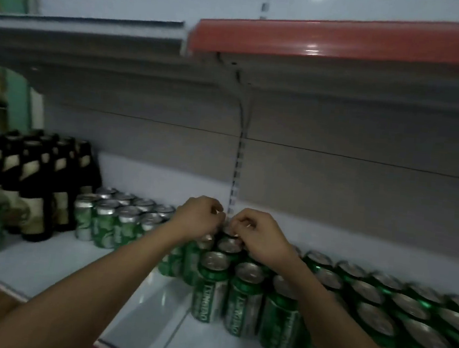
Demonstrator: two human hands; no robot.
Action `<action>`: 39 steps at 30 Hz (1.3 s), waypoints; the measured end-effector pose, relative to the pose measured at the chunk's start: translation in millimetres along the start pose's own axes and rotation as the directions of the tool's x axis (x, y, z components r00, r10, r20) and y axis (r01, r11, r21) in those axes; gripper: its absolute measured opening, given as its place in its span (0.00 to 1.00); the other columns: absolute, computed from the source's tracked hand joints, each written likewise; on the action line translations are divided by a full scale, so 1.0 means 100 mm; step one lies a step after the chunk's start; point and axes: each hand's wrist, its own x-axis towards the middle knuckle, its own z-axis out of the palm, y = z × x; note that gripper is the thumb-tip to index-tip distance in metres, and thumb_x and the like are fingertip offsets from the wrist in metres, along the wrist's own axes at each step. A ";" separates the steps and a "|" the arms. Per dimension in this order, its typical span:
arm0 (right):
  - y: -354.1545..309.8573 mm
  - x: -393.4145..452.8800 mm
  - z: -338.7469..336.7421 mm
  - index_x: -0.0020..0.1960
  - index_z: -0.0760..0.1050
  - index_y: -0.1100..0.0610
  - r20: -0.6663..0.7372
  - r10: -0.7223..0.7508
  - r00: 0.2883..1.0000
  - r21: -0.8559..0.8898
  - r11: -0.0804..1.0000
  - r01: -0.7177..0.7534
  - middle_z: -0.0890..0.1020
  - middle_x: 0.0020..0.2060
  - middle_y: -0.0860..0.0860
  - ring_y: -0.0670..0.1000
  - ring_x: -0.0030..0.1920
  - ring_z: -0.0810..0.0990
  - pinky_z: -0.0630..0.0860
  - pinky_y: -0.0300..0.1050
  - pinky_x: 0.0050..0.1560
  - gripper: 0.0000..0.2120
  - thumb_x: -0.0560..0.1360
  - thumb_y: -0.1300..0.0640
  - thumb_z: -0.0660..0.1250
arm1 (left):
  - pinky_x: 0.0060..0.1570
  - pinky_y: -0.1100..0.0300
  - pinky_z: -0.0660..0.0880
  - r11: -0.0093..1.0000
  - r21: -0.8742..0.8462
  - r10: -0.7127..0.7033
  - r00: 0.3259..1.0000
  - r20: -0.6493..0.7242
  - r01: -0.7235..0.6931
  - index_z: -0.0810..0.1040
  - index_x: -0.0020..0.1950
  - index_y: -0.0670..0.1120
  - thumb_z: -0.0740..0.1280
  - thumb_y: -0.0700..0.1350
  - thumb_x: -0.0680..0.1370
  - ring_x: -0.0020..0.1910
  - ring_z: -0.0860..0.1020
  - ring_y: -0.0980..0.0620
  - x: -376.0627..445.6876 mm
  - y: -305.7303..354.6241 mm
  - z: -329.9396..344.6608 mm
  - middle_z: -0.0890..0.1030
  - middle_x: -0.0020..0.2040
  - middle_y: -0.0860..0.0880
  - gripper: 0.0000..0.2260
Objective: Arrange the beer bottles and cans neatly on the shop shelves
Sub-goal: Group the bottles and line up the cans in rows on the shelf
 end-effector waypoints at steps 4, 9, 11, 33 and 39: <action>-0.48 0.35 1.10 0.41 0.79 0.55 0.186 -0.099 0.978 0.060 0.994 0.089 0.82 0.34 0.49 0.45 0.33 0.78 0.75 0.39 0.36 0.08 0.79 0.61 0.65 | 0.44 0.59 0.74 0.988 -0.001 -0.152 0.981 -0.120 0.153 0.84 0.49 0.49 0.64 0.49 0.75 0.51 0.82 0.48 -0.32 -1.09 -0.50 0.85 0.48 0.49 0.10; -1.01 0.72 2.55 0.40 0.76 0.52 0.394 -0.137 0.909 0.144 0.986 0.085 0.81 0.36 0.52 0.51 0.38 0.80 0.74 0.43 0.37 0.10 0.77 0.62 0.64 | 0.47 0.51 0.78 0.919 -0.079 -0.382 0.819 -0.428 0.387 0.82 0.54 0.47 0.65 0.46 0.76 0.49 0.80 0.44 -0.85 -2.28 -1.11 0.83 0.47 0.48 0.10; -1.18 0.85 3.16 0.45 0.75 0.54 0.467 -0.107 0.878 0.167 0.986 0.032 0.79 0.39 0.54 0.54 0.41 0.80 0.74 0.44 0.37 0.04 0.79 0.60 0.65 | 0.50 0.47 0.76 0.880 -0.092 -0.419 0.670 -0.613 0.466 0.79 0.57 0.46 0.65 0.44 0.75 0.53 0.77 0.41 -1.05 -2.75 -1.34 0.80 0.51 0.43 0.12; -1.31 0.81 4.17 0.71 0.68 0.54 0.380 -0.048 0.924 0.377 0.920 -0.107 0.77 0.62 0.48 0.49 0.62 0.75 0.73 0.48 0.67 0.22 0.79 0.67 0.63 | 0.60 0.59 0.71 0.790 -0.570 -0.509 0.759 -0.406 0.225 0.66 0.75 0.49 0.67 0.56 0.78 0.62 0.74 0.52 -1.42 -3.35 -1.52 0.73 0.66 0.50 0.28; -1.15 0.62 3.13 0.70 0.70 0.52 0.167 -0.103 0.980 0.437 0.899 0.020 0.77 0.52 0.39 0.38 0.51 0.78 0.76 0.35 0.52 0.19 0.80 0.60 0.66 | 0.46 0.46 0.82 0.801 -0.570 -0.432 0.835 -0.341 0.182 0.77 0.60 0.49 0.72 0.60 0.72 0.48 0.83 0.50 -1.19 -2.35 -1.64 0.83 0.50 0.49 0.22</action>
